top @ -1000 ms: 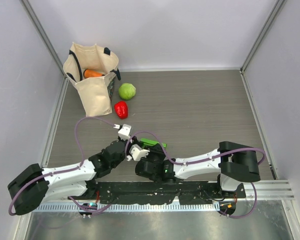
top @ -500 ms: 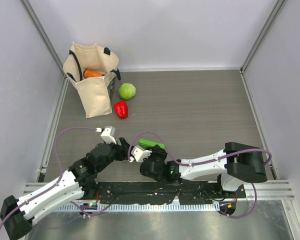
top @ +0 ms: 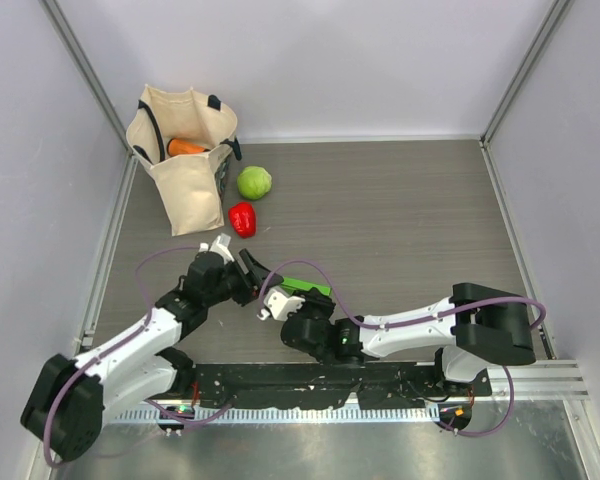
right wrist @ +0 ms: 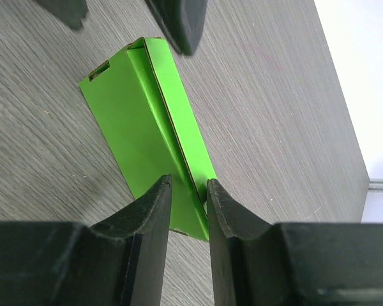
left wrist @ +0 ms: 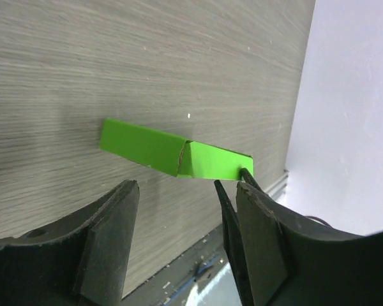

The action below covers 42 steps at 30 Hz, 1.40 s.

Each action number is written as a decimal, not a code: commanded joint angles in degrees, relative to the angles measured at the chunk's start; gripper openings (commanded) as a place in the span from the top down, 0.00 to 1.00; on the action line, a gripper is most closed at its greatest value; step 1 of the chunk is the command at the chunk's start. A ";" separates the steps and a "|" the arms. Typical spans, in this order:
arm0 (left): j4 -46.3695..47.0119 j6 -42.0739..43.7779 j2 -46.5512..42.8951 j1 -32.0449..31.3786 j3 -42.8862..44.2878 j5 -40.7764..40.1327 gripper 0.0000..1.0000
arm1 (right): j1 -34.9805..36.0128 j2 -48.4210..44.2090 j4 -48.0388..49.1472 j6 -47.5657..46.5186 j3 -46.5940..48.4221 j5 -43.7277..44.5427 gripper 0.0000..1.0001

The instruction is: Fold the paper box

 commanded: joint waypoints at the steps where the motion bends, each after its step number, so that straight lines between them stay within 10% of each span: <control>1: 12.87 -4.06 6.25 0.44 1.06 7.77 0.35 | -0.37 -0.44 -1.85 2.83 -0.90 -5.95 0.67; 15: 17.53 -4.24 12.50 0.53 -1.13 3.46 0.40 | -0.63 -0.61 -2.21 3.18 -0.73 -6.83 0.68; 31: 24.57 -2.92 18.48 0.79 -6.58 1.79 0.74 | -0.72 -0.70 -2.38 5.45 -0.47 -7.97 0.68; 42: 18.51 0.41 16.10 0.79 -6.32 -0.41 0.84 | -13.62 -16.59 -27.13 34.78 6.04 -24.56 0.31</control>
